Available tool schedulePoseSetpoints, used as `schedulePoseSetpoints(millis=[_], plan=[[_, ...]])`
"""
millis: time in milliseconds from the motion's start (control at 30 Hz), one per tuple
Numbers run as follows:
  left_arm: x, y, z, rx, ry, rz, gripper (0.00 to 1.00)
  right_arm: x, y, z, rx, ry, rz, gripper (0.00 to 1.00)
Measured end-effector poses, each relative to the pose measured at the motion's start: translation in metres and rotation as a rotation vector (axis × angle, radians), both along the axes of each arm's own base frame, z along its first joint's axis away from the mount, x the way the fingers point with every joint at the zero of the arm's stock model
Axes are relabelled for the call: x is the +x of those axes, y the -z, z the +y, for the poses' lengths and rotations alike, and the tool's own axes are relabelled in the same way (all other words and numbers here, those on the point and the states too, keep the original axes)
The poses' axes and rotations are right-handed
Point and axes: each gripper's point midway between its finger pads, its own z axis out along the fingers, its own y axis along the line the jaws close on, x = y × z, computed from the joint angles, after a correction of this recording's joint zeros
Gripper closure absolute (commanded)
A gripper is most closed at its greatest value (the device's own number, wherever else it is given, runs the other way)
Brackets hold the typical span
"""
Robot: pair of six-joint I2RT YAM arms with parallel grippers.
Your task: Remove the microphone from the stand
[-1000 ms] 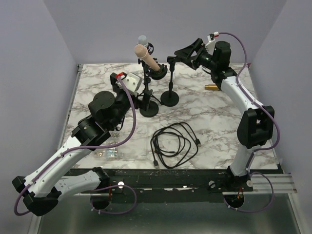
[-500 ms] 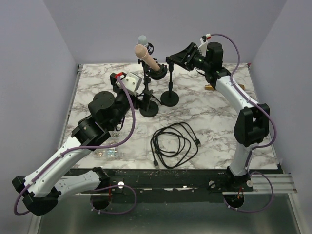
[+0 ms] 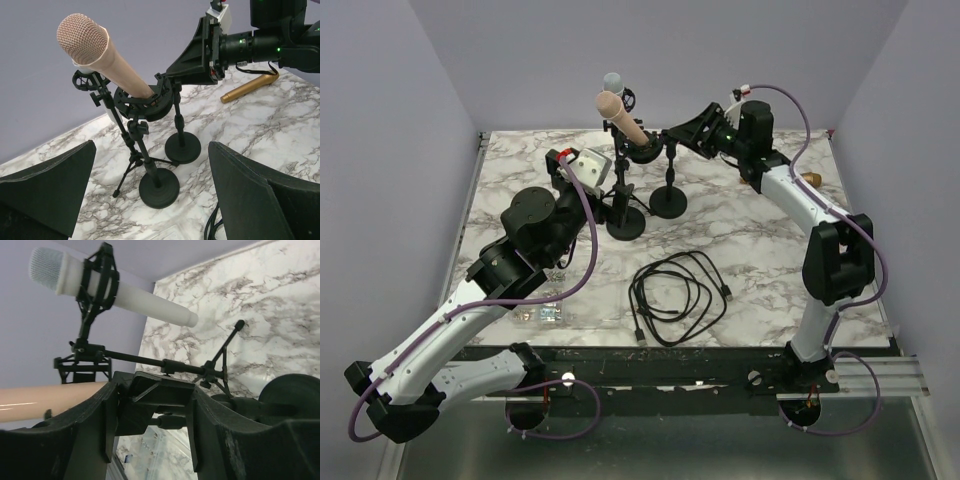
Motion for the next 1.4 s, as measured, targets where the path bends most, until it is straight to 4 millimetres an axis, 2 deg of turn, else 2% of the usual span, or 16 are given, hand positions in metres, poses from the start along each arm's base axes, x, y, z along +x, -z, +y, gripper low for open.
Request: schedulePoseSetpoints(millis=[133, 433, 600, 900, 1100, 1400], plan=[[0.000, 0.000, 0.000, 0.000, 0.000, 0.000, 0.02, -0.003, 0.025, -0.002, -0.018, 0.008, 0.047, 0.47], [0.001, 0.001, -0.001, 0.003, 0.000, 0.003, 0.02, -0.001, 0.064, -0.001, -0.037, 0.004, 0.099, 0.45], [0.002, 0.002, -0.002, 0.005, 0.000, 0.005, 0.02, 0.001, 0.063, -0.001, -0.039, 0.002, 0.083, 0.39], [0.002, 0.003, -0.002, 0.005, 0.000, 0.007, 0.02, 0.001, 0.065, -0.006, -0.114, 0.007, 0.091, 0.02], [0.001, 0.003, -0.002, 0.002, 0.002, 0.008, 0.02, 0.000, 0.052, -0.012, -0.189, 0.021, 0.095, 0.00], [-0.002, -0.001, -0.002, -0.017, 0.011, 0.006, 0.02, -0.019, 0.032, -0.049, -0.375, 0.182, 0.037, 0.00]])
